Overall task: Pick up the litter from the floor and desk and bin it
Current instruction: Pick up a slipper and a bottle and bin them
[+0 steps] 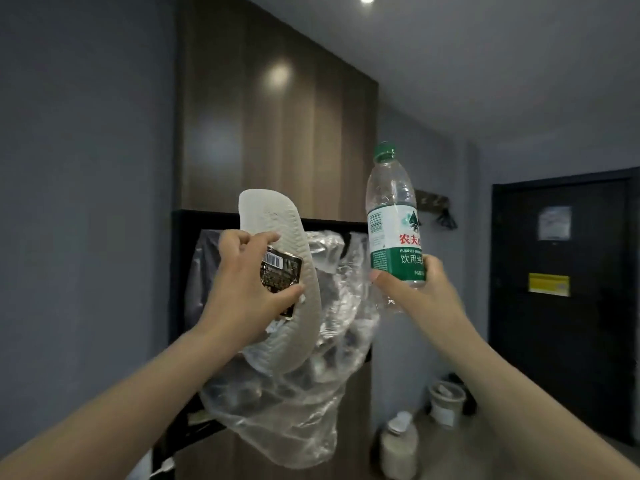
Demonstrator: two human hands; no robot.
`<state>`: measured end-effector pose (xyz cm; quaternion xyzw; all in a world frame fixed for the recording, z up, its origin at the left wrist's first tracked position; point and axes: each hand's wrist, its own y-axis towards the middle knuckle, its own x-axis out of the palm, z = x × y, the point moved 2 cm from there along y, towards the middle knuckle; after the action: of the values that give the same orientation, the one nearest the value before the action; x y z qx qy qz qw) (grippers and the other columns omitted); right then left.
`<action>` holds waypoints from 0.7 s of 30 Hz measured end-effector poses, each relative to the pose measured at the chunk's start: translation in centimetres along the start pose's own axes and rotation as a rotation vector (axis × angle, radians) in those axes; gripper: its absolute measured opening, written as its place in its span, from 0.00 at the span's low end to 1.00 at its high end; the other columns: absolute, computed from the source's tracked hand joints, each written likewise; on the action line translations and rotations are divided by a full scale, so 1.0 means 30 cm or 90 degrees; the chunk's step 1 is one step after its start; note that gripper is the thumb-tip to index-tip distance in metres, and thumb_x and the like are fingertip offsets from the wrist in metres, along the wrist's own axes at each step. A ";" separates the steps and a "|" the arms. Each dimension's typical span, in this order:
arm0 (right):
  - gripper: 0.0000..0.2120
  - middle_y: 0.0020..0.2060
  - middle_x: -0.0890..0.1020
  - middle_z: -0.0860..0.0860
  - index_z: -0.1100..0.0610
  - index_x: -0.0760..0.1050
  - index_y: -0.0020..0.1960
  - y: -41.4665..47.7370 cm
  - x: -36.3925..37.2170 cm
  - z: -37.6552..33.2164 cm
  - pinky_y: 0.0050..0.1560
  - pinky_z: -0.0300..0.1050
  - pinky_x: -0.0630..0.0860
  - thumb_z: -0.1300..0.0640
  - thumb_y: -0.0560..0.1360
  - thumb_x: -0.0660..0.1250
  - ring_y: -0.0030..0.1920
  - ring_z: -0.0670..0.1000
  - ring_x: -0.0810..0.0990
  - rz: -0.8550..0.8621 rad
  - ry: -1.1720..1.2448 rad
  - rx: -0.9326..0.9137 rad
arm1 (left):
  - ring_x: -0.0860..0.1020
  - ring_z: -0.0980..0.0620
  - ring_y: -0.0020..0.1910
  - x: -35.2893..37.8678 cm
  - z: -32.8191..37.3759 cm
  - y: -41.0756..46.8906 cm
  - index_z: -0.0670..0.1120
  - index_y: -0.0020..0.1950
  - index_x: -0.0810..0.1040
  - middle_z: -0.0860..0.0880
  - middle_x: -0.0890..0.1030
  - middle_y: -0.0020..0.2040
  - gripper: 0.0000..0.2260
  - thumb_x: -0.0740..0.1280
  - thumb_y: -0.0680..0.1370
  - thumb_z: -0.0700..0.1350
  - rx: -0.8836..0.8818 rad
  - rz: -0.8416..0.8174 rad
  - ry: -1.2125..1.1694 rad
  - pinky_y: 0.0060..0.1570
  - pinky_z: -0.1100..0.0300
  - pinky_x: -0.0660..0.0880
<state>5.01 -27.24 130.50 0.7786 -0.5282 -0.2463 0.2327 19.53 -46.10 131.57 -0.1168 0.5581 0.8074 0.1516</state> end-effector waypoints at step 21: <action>0.19 0.48 0.81 0.43 0.43 0.66 0.53 0.260 -0.640 0.476 0.37 0.32 0.76 0.49 0.69 0.74 0.46 0.41 0.82 0.179 -0.130 0.052 | 0.68 0.57 0.56 1.105 0.244 0.207 0.52 0.67 0.70 0.52 0.60 0.58 0.34 0.79 0.64 0.51 0.091 -0.113 -0.249 0.57 0.66 0.64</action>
<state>-15.66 -13.29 126.99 0.6769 -0.6624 -0.2671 0.1779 -13.66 -37.50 127.64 0.0043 0.5612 0.7567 0.3353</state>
